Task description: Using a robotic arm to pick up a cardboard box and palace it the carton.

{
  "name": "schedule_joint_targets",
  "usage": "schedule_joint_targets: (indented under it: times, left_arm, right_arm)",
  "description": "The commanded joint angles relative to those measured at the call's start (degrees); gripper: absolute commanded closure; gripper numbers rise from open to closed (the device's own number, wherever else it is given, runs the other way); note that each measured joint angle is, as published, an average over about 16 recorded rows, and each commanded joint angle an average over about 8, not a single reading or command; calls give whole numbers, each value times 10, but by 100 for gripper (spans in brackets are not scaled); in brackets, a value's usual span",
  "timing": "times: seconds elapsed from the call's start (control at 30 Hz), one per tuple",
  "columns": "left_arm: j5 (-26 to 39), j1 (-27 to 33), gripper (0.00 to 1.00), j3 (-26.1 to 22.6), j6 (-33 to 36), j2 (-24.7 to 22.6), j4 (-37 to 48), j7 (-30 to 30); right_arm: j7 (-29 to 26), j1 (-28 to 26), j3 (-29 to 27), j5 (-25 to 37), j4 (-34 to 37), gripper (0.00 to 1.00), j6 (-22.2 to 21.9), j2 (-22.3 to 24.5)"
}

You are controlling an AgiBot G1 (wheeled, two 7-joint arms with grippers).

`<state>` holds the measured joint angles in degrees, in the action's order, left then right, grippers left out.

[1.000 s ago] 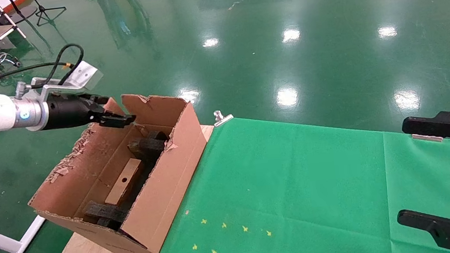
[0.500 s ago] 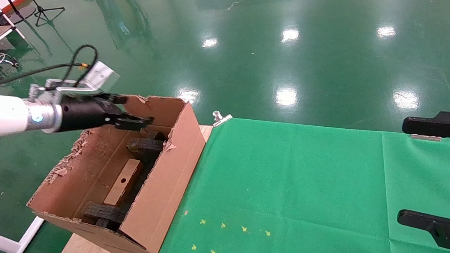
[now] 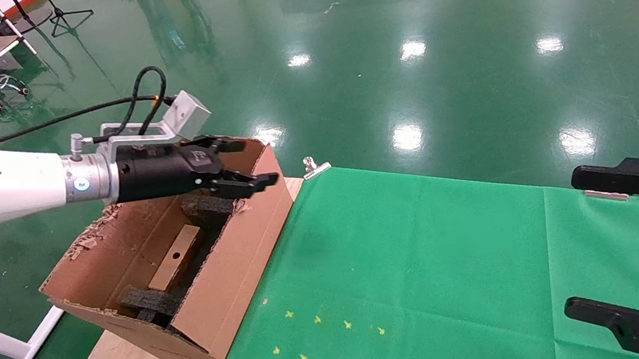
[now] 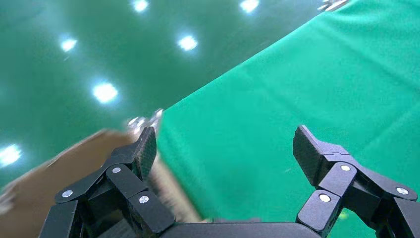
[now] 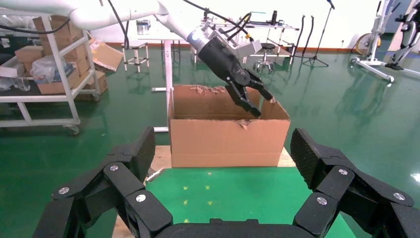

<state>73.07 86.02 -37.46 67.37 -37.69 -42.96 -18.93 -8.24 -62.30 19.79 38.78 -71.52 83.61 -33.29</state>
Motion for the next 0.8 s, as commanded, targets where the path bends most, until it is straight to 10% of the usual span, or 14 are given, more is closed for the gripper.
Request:
schedule_joint_targets:
  times: [0.03,0.8]
  left_arm:
    - [-16,-13,0,11,10,1,-16,4]
    - [-205,-160,0,141,120,18,-201,54]
  right_arm:
    - [0,0,0,0,0,0,0,0]
    - [0,0,0,0,0,0,0,0]
